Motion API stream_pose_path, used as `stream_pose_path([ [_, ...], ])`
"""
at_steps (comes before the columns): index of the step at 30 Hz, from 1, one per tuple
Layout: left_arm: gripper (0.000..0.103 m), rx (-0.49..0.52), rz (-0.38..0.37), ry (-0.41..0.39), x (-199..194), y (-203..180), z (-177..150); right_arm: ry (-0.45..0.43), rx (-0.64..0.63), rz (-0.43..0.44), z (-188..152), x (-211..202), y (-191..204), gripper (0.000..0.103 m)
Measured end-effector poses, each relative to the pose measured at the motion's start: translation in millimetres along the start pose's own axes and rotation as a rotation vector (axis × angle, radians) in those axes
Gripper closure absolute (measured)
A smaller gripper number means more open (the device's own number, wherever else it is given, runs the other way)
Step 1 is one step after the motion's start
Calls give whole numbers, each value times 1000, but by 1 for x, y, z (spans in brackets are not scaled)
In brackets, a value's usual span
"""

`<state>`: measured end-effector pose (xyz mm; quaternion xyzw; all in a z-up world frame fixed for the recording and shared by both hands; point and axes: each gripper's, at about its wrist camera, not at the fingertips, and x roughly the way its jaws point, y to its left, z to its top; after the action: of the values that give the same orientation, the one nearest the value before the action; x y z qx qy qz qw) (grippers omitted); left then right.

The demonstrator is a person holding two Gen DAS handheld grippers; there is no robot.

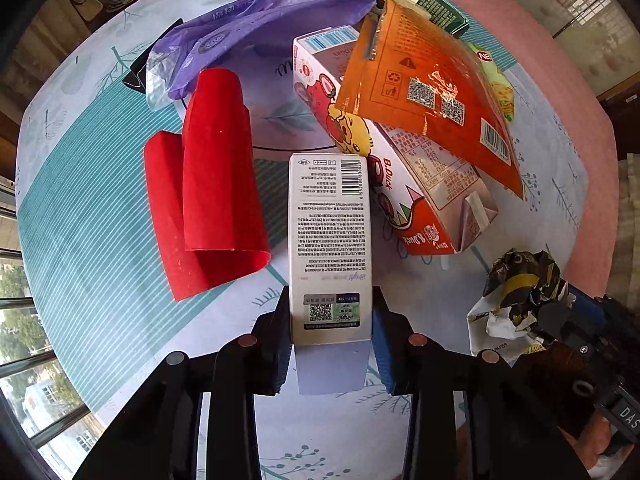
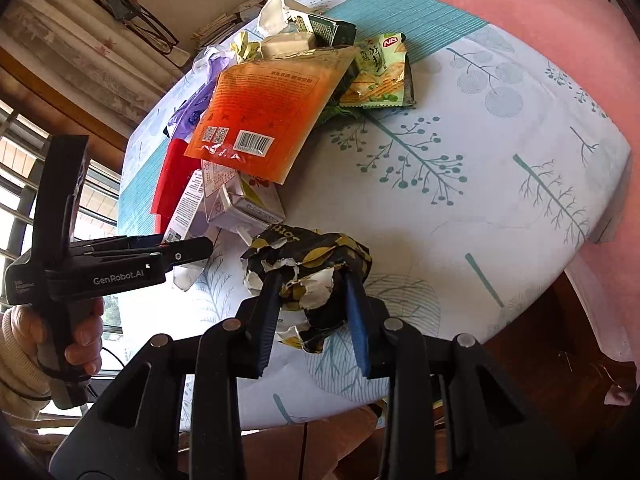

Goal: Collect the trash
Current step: 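Grasp the black-gold foil wrapper with the right tool while the left tool grasps the white box, then carry the white box and foil wrapper over the yellow-rimmed bin with both tools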

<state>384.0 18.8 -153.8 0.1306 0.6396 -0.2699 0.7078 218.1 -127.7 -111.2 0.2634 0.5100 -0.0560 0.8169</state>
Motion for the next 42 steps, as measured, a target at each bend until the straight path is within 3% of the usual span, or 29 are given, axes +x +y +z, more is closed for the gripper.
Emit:
stream_pose_path([
  [9, 69, 33, -15, -49, -24, -30, -41, -11, -100, -9, -1, -33, 19, 75],
  [15, 69, 82, 16, -146, -54, -60, -73, -51, -185, -24, 3, -69, 25, 75],
  [21, 69, 44, 37, -227, -84, -87, -104, -74, -264, -15, -1, -97, 15, 76],
  [25, 69, -38, 49, -255, -95, -113, -125, -69, -332, 11, -9, -112, 3, 76],
  [35, 69, -202, 123, -244, -65, -202, -192, 13, -506, 107, -60, -140, -61, 77],
  [42, 69, -292, 137, -165, -20, -229, -235, 130, -537, 116, -101, -124, -115, 77],
])
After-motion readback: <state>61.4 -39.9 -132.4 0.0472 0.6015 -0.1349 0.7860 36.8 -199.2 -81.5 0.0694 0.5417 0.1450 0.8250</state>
